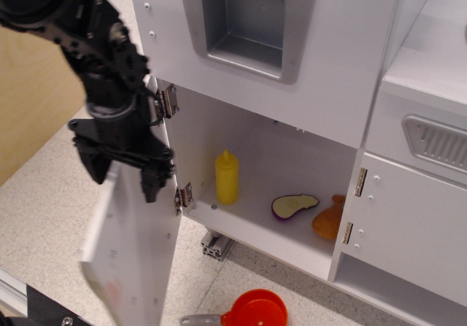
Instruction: Close low fridge
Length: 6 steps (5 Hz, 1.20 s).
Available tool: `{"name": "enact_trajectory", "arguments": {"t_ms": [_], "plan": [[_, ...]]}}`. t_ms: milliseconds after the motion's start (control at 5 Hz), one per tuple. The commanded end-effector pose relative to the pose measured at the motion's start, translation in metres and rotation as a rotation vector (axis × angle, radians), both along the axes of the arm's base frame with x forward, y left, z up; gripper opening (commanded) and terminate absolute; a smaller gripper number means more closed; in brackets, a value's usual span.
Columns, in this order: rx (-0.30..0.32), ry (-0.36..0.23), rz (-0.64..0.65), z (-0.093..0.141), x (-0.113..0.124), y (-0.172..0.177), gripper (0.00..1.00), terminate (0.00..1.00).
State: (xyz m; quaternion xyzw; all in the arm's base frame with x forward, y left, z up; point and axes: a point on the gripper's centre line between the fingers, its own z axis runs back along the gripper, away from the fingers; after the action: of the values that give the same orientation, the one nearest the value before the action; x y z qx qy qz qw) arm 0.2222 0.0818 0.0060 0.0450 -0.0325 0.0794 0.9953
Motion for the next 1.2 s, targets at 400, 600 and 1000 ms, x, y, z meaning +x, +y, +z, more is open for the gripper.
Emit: {"name": "enact_trajectory", "arguments": {"t_ms": [400, 600, 1000], "plan": [[-0.060, -0.123, -0.013, 0.066, 0.023, -0.036, 1.00, 0.00], [-0.017, -0.092, -0.104, 0.048, 0.001, -0.031, 1.00, 0.00], [0.004, -0.090, -0.131, -0.007, 0.009, -0.026, 1.00, 0.00]]}}
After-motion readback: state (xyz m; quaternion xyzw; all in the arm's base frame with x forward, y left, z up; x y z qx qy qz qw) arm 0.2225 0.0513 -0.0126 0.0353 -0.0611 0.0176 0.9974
